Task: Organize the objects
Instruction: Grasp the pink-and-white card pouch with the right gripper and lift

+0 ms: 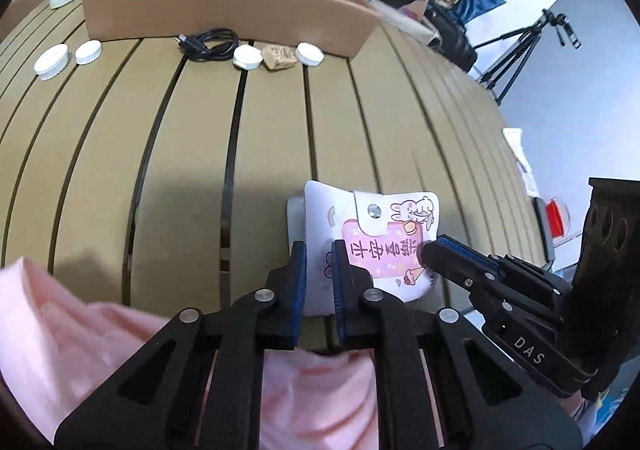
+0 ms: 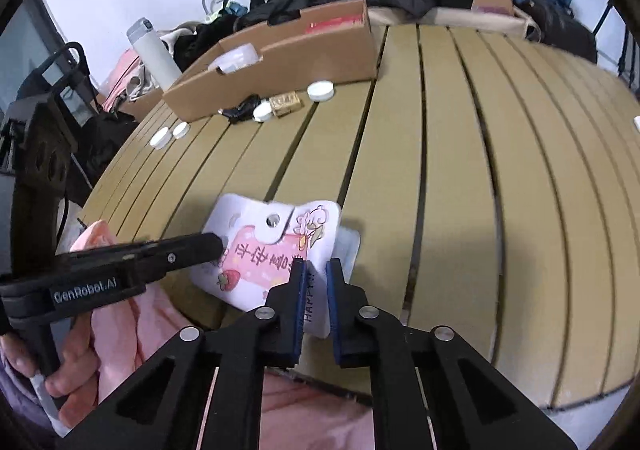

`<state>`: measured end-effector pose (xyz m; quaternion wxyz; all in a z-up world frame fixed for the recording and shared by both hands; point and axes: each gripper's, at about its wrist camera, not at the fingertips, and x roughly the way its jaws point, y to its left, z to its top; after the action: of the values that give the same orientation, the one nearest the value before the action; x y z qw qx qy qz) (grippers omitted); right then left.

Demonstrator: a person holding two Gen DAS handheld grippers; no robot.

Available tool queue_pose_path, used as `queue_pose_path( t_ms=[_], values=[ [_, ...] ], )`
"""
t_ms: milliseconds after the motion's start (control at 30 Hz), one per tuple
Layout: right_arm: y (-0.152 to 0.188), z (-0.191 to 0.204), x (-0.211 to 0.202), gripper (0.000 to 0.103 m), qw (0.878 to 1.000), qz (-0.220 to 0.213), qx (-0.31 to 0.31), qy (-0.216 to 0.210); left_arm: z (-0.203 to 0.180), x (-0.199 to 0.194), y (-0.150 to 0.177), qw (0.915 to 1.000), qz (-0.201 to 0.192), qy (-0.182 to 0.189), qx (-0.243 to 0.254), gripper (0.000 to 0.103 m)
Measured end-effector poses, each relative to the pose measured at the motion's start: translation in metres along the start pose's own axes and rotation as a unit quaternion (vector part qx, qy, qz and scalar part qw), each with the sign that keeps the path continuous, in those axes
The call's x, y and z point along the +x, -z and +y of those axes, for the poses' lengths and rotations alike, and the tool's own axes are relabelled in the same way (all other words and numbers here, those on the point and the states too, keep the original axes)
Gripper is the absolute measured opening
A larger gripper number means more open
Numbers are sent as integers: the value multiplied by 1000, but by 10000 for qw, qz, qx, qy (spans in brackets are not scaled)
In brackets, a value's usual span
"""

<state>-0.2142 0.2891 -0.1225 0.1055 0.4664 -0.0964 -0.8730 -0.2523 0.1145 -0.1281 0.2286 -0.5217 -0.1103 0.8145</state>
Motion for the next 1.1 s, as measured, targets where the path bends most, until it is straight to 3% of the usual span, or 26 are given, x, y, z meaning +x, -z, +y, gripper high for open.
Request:
queue_pose_path(
  t_ms=[267,433,600,800,933,1100],
  values=[
    [-2,16,-32,8,9994,-266,-194,-54,-6,-35,8,9993,-326,131,-89,8],
    [-30,23,-60,8,9982,-521,-232,-183,-16,-68,-15,9975,-603,348,-72,7],
    [-81,33,-81,8,9955,-806,-496,-76,-34,-92,-72,9948,-948,360,97,7],
    [-172,33,-88,7,9941,-939,-481,-239,-36,-104,-157,9941,-1006,405,74,7],
    [-235,32,-69,7,9954,-790,-407,-358,-30,-96,-214,9952,-946,223,51,7],
    [-287,30,-19,6,9977,-401,-388,-373,-7,-66,-261,9977,-683,-14,-30,7]
  ],
)
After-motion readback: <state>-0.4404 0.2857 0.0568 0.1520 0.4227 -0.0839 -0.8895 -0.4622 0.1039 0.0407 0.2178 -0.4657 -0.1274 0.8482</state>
